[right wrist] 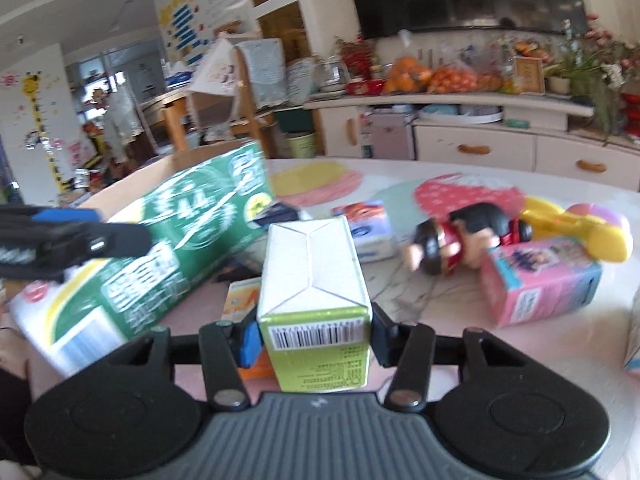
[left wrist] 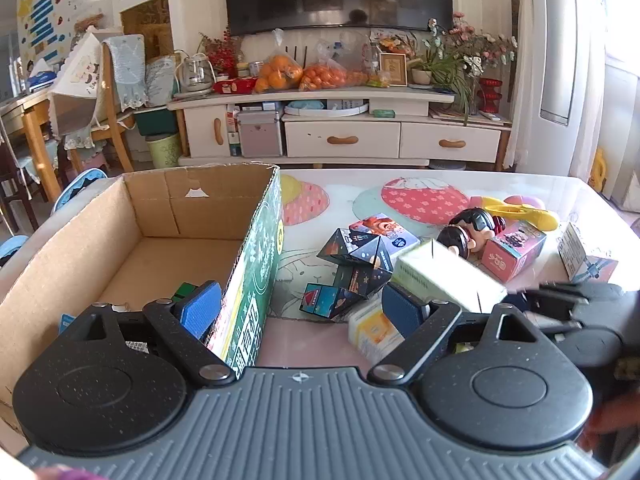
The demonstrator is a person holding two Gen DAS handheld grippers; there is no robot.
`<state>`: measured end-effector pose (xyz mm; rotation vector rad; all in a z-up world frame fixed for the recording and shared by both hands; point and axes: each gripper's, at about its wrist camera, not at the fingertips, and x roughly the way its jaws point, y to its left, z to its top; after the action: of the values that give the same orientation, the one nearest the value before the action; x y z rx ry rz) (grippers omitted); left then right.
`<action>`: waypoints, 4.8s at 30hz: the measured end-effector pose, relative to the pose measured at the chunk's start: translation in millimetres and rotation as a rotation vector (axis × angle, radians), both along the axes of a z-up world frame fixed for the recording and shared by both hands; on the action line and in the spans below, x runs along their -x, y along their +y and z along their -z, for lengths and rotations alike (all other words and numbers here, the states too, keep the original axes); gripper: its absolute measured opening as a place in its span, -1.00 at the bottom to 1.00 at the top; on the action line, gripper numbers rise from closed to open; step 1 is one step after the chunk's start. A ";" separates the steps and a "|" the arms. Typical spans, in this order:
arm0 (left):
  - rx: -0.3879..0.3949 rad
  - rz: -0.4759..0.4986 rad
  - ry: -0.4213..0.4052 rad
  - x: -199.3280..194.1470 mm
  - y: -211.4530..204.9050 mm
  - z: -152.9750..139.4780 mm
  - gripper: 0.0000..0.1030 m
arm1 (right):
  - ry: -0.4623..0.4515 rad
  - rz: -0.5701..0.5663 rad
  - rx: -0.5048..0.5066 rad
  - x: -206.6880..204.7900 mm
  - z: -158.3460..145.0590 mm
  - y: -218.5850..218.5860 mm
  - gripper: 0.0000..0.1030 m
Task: Organize rigid objects
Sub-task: 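Grasp the white-and-green carton with the right tool, then lift the carton with right tool while left tool approaches the orange-white medicine box, then close the left tool on the orange-white medicine box while right tool holds the carton, then carry both held boxes over the cardboard box and open both tools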
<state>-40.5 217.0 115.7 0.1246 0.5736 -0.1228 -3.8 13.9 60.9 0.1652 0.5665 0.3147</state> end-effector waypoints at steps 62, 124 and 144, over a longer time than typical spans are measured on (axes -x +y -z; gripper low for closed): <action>0.096 -0.096 0.182 -48.7 -50.3 88.7 0.72 | 0.009 0.330 0.191 -4.2 13.1 -36.9 0.76; 0.278 -0.090 -0.055 3.2 65.8 -31.6 0.71 | -0.180 0.264 0.282 11.1 -53.2 101.4 -0.04; 0.332 -0.429 0.048 -34.1 136.1 -32.8 0.71 | -0.237 0.014 0.306 -80.7 -89.0 201.2 -0.04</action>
<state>-6.4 353.1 148.5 -0.3244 0.6085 0.1972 76.9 215.1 149.9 -0.1617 0.3724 0.2270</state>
